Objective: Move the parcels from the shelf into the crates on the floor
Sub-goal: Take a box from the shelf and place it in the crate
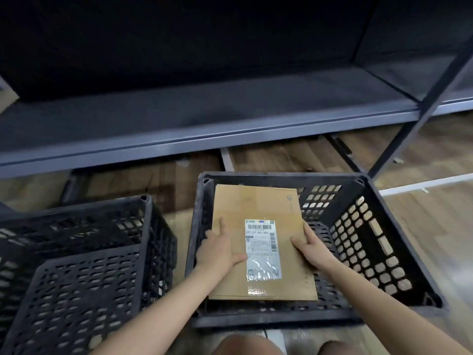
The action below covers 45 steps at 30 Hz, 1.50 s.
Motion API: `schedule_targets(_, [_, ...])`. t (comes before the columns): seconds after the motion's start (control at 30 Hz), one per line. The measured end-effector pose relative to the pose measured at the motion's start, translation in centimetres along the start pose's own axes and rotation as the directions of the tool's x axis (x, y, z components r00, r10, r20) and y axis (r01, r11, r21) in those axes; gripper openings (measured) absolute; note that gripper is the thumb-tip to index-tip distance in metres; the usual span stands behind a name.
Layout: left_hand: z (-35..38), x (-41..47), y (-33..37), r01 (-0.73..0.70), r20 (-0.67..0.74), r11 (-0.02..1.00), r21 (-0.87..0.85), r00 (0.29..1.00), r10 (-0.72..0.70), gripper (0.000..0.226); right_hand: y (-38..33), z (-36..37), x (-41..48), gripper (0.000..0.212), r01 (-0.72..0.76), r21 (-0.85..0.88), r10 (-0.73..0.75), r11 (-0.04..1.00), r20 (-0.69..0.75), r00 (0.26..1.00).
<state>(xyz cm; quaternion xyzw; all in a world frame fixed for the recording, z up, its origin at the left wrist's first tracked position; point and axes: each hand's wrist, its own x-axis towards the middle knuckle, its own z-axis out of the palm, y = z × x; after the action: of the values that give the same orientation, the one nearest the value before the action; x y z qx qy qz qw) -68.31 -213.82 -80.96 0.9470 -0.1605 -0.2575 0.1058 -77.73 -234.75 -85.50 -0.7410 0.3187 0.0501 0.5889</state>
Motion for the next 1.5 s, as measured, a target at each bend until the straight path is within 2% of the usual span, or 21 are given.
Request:
schedule_targets(0.1, [2.3, 1.4, -0.1, 0.105, 0.082, 0.993, -0.058, 0.992, -0.100, 0.116, 0.8, 0.7, 0.9, 0.065, -0.070, -0.055, 0.075, 0.996, 0.086, 0.993])
schedule_targets(0.2, [3.8, 2.6, -0.6, 0.191, 0.150, 0.980, -0.046, 0.972, -0.182, 0.118, 1.2, 1.5, 1.8, 0.083, -0.137, -0.122, 0.156, 0.983, 0.159, 0.975])
schedule_targets(0.3, [4.7, 3.6, -0.3, 0.244, 0.164, 0.970, 0.001, 0.957, -0.241, 0.117, 1.7, 2.1, 2.8, 0.096, -0.194, -0.198, 0.226, 0.961, 0.158, 0.961])
schedule_targets(0.47, [5.6, 6.2, 0.1, 0.265, 0.177, 0.961, 0.076, 0.945, -0.274, 0.115, 2.5, 2.9, 5.0, 0.110, -0.199, -0.356, 0.270, 0.913, 0.160, 0.950])
schedule_targets(0.53, [6.1, 6.7, 0.3, 0.289, 0.194, 0.954, 0.086, 0.934, -0.300, 0.108, 3.2, 3.3, 5.6, 0.114, -0.201, -0.412, 0.293, 0.889, 0.173, 0.940])
schedule_targets(0.6, [6.7, 7.2, 0.3, 0.367, 0.158, 0.930, 0.000, 0.919, -0.362, 0.084, 4.1, 3.9, 6.1, 0.113, -0.184, -0.470, 0.305, 0.864, 0.197, 0.932])
schedule_targets(0.67, [7.3, 7.7, 0.1, 0.487, 0.084, 0.857, -0.171, 0.874, -0.479, 0.060, 4.8, 4.5, 6.5, 0.110, -0.173, -0.511, 0.315, 0.842, 0.205, 0.927])
schedule_targets(0.77, [8.4, 8.3, -0.4, 0.548, 0.033, 0.763, -0.343, 0.819, -0.573, 0.065, 5.6, 4.9, 7.1, 0.107, -0.177, -0.528, 0.324, 0.830, 0.199, 0.925])
schedule_targets(0.87, [9.1, 8.0, -0.7, 0.543, -0.004, 0.775, -0.323, 0.818, -0.575, 0.063, 5.9, 5.0, 7.2, 0.106, -0.165, -0.552, 0.325, 0.818, 0.205, 0.923])
schedule_targets(1.1, [8.9, 7.3, -1.7, 0.562, 0.017, 0.795, -0.229, 0.819, -0.574, 0.064, 5.5, 5.4, 7.7, 0.107, -0.078, -0.609, 0.285, 0.789, 0.250, 0.925])
schedule_targets(1.23, [9.6, 7.1, -3.4, 0.589, 0.038, 0.722, -0.362, 0.784, -0.620, 0.064, 4.9, 6.4, 8.1, 0.109, -0.015, -0.640, 0.264, 0.768, 0.296, 0.918])
schedule_targets(1.33, [10.1, 6.9, -5.0, 0.578, 0.044, 0.687, -0.441, 0.779, -0.626, 0.056, 4.4, 7.6, 8.5, 0.113, 0.046, -0.694, 0.260, 0.719, 0.329, 0.908])
schedule_targets(1.4, [10.2, 7.0, -5.4, 0.557, 0.027, 0.727, -0.401, 0.800, -0.599, 0.051, 4.4, 8.3, 8.7, 0.115, 0.060, -0.739, 0.269, 0.671, 0.318, 0.909])
schedule_targets(1.5, [10.0, 6.8, -5.5, 0.506, -0.062, 0.839, -0.200, 0.848, -0.526, 0.046, 4.6, 8.7, 8.8, 0.116, 0.060, -0.779, 0.285, 0.625, 0.299, 0.911])
